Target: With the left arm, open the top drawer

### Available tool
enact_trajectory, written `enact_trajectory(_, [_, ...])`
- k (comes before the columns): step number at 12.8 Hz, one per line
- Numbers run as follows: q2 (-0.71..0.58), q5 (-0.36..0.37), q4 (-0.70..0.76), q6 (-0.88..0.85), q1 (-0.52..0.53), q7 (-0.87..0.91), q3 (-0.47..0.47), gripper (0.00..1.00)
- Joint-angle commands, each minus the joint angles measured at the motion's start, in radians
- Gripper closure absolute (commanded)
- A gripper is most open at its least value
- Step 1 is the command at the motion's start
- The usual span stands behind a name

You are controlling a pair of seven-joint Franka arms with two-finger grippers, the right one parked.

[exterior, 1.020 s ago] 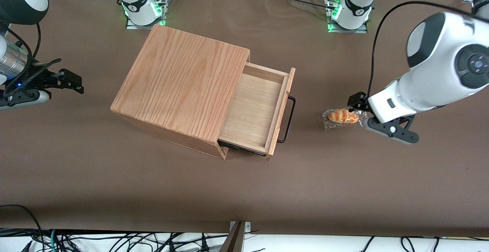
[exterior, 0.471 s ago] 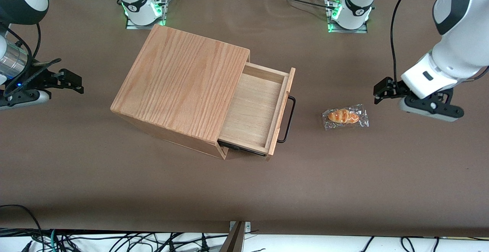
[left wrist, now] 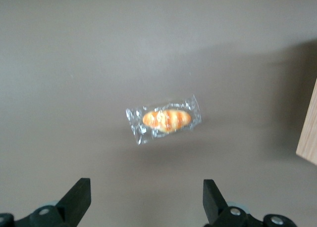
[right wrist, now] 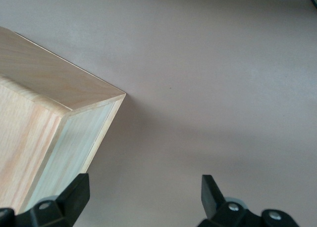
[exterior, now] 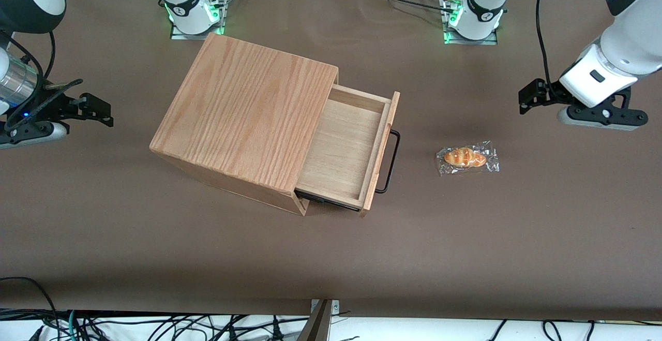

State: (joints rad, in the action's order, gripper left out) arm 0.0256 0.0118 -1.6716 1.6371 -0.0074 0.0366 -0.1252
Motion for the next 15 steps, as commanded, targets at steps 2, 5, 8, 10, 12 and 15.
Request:
enact_trajectory(2, [-0.010,-0.013,-0.002,-0.026,-0.006,0.012,0.002,0.00])
enact_trajectory(5, [-0.009,-0.026,-0.002,-0.022,0.001,0.012,0.004,0.00])
enact_trajectory(8, [-0.009,-0.027,0.000,-0.020,0.003,0.012,0.004,0.00])
enact_trajectory(10, [-0.009,-0.027,0.000,-0.020,0.003,0.014,0.004,0.00])
enact_trajectory(12, [-0.009,-0.027,0.000,-0.020,0.003,0.012,0.004,0.00])
enact_trajectory(15, [-0.007,-0.027,0.000,-0.020,0.003,0.012,0.004,0.00])
